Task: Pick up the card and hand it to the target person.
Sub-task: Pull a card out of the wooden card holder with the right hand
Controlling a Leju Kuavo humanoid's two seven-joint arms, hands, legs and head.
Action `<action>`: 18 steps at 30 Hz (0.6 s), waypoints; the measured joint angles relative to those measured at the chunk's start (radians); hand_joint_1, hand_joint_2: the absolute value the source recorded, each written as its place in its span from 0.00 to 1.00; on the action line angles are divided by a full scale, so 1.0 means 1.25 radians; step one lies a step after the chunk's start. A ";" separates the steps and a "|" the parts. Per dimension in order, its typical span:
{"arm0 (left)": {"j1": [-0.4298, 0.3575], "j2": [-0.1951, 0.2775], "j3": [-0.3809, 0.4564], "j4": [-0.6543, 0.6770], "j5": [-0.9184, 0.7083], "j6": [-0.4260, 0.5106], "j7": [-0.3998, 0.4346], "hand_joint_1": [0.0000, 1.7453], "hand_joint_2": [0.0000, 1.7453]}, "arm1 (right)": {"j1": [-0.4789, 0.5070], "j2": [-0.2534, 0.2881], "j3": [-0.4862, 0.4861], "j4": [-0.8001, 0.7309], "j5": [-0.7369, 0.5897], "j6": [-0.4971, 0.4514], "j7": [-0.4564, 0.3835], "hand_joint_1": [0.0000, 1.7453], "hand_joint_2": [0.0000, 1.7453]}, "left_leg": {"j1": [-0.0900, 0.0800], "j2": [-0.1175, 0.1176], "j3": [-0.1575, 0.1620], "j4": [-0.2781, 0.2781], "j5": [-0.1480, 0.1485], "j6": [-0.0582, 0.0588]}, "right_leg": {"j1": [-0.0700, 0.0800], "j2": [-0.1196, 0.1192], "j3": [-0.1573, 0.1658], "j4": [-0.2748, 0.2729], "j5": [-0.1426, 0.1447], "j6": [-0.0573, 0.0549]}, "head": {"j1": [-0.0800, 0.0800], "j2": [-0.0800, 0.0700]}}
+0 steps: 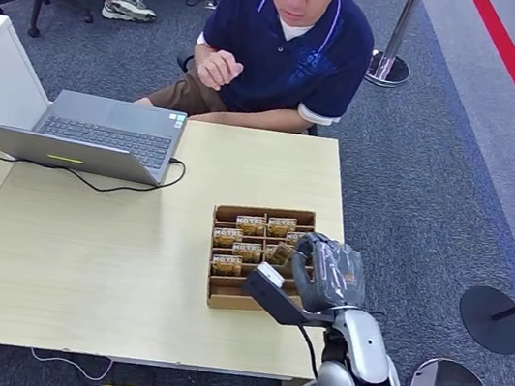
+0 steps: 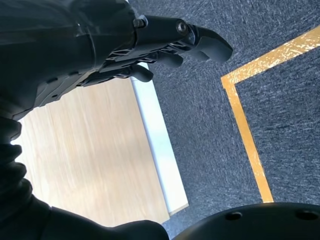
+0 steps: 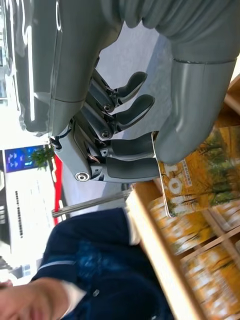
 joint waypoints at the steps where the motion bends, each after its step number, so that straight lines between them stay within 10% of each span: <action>1: 0.000 0.000 0.000 0.000 0.001 0.000 0.000 0.00 1.00 | -0.004 -0.002 0.000 -0.006 -0.003 -0.001 -0.002 0.88 1.00 | 0.000 0.000 0.000 0.000 0.000 0.000 | 0.000 0.000 0.000 0.000 0.000 0.000 | 0.000 0.000; 18: 0.000 -0.002 0.000 0.000 0.012 0.000 0.000 0.00 1.00 | -0.045 -0.035 -0.001 -0.076 -0.025 -0.028 -0.009 0.88 1.00 | 0.000 0.000 0.000 0.000 0.000 0.000 | 0.000 0.000 0.000 0.000 0.000 0.000 | 0.000 0.000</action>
